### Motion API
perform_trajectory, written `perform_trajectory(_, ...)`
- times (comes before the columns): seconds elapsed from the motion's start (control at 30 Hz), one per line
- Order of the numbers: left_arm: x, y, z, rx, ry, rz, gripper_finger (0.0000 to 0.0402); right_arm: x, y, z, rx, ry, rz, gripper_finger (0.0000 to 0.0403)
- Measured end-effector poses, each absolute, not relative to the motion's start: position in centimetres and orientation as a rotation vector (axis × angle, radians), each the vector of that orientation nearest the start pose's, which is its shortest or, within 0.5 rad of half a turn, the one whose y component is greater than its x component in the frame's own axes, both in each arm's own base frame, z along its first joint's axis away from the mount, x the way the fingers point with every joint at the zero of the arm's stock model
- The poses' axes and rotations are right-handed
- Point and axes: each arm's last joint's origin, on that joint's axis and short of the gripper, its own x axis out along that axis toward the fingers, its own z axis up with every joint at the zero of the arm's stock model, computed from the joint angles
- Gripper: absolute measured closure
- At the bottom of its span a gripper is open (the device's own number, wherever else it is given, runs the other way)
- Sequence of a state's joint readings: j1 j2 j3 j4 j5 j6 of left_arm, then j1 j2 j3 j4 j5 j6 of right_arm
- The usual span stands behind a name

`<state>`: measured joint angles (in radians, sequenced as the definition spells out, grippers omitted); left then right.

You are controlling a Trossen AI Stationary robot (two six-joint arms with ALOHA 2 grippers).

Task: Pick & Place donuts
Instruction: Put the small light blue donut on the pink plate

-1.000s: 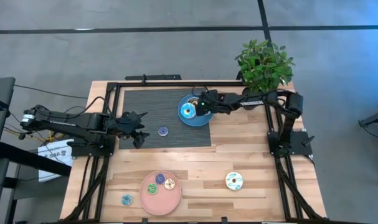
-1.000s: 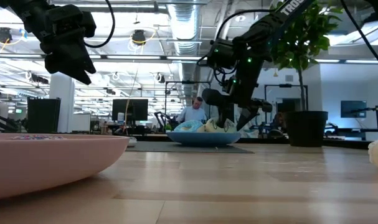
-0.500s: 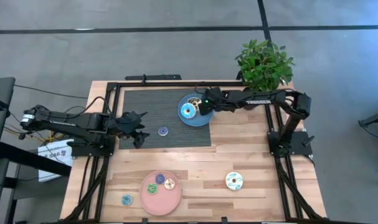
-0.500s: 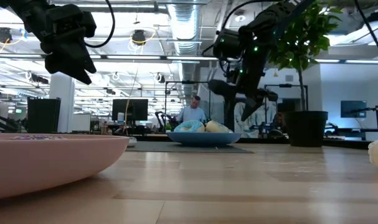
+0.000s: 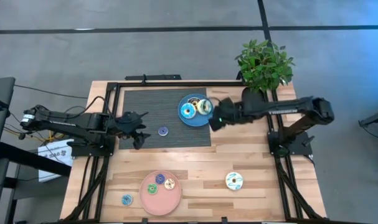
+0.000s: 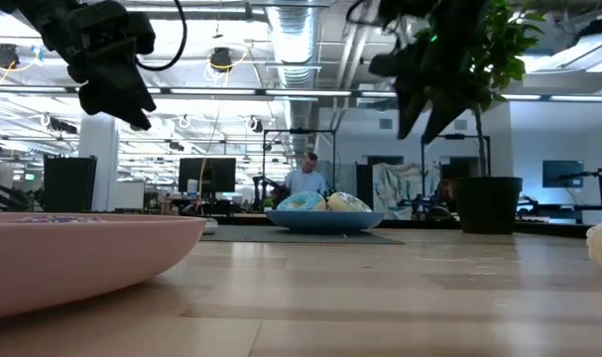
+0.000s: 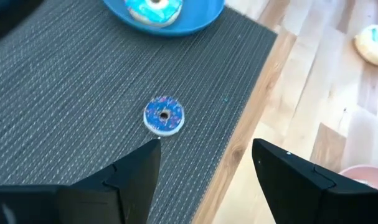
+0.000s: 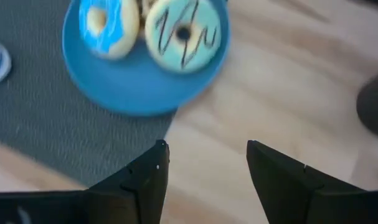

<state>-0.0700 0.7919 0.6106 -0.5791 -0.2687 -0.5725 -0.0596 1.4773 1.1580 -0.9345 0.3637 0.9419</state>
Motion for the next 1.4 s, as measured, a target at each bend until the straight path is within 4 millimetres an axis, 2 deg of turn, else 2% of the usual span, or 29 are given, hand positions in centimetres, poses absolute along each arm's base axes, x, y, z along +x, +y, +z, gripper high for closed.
perform_trajectory(0.13, 15.7, -0.4, 24.1, -0.362, 0.678, 0.335, 0.0155, 26.8, 1.0, 25.8, 0.593, 0.978, -0.886, 0.0203)
perform_trajectory(0.23, 15.9, -0.5, 24.3, -0.312, 0.668, 0.289, 0.0155, 26.2, 3.2, 25.0, 0.605, 1.006, -0.911, 0.0215)
perform_trajectory(0.37, 16.2, -1.0, 24.8, -0.288, 0.655, 0.276, 0.0155, 24.7, 5.0, 22.1, 0.667, 1.046, -0.951, 0.026)
perform_trajectory(0.5, 17.0, -1.9, 25.7, -0.266, 0.701, 0.286, 0.0155, 23.0, 6.0, 20.0, 0.74, 1.035, -0.887, 0.0322)
perform_trajectory(0.67, 18.3, -3.3, 26.4, -0.303, 0.812, 0.406, 0.0155, 20.4, 5.4, 18.9, 0.772, 0.976, -0.841, 0.0393)
perform_trajectory(0.87, 20.0, -5.3, 26.7, -0.422, 0.944, 0.56, 0.0155, 17.2, 4.1, 18.0, 0.738, 0.973, -0.812, 0.0387)
perform_trajectory(1.07, 21.0, -8.7, 26.0, -0.627, 0.962, 0.643, 0.0155, 15.4, 3.5, 18.1, 0.702, 0.952, -0.738, 0.0401)
perform_trajectory(1.17, 20.7, -10.6, 24.8, -0.723, 1.045, 0.672, 0.0155, 14.8, 3.3, 18.1, 0.663, 0.962, -0.709, 0.0398)
perform_trajectory(1.4, 18.6, -16.1, 22.4, -0.934, 1.236, 0.77, 0.0155, 14.8, 3.3, 18.3, 0.575, 0.974, -0.636, 0.0402)
